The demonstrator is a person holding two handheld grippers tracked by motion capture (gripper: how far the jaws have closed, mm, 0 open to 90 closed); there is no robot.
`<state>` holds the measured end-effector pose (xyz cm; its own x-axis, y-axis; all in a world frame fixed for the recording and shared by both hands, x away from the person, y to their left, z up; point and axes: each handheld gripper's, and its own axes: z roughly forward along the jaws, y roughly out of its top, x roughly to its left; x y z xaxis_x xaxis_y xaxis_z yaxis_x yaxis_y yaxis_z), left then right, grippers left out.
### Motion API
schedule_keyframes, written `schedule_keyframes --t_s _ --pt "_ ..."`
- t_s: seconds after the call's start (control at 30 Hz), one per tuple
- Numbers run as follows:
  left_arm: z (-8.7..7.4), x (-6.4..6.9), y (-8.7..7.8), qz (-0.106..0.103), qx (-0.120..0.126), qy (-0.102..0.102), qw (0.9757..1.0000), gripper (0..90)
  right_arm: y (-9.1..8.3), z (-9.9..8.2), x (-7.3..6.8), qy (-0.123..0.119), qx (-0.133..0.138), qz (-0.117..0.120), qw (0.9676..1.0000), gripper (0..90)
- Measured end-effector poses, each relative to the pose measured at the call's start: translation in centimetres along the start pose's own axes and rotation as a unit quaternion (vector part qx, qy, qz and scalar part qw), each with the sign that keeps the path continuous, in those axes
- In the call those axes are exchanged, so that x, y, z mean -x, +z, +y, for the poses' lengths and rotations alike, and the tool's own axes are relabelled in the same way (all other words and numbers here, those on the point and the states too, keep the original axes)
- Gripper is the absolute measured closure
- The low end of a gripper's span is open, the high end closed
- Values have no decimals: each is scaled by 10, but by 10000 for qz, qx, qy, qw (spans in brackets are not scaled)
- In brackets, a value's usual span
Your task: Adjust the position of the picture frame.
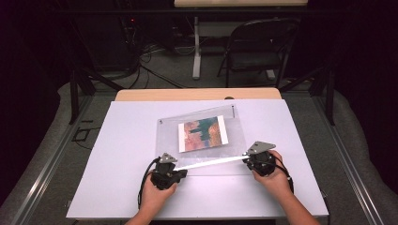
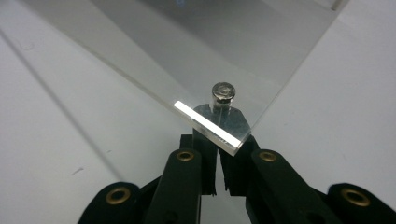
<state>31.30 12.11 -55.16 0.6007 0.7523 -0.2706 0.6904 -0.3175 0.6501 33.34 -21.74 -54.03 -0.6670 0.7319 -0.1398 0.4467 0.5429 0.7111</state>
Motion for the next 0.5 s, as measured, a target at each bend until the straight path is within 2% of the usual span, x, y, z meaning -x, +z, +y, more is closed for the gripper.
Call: schedule_keyframes --t_s 0.27,0.33,0.5 --pt "14 -9 4 72 -6 37 10000 900 -5 0 -19 -35 -50 127 9999 859" --pt "17 -12 5 173 56 -39 9998 900 -7 1 -24 -65 -48 176 9998 859" --pt "24 -26 8 270 69 -198 9994 900 -8 3 -41 -119 -46 354 9993 859"
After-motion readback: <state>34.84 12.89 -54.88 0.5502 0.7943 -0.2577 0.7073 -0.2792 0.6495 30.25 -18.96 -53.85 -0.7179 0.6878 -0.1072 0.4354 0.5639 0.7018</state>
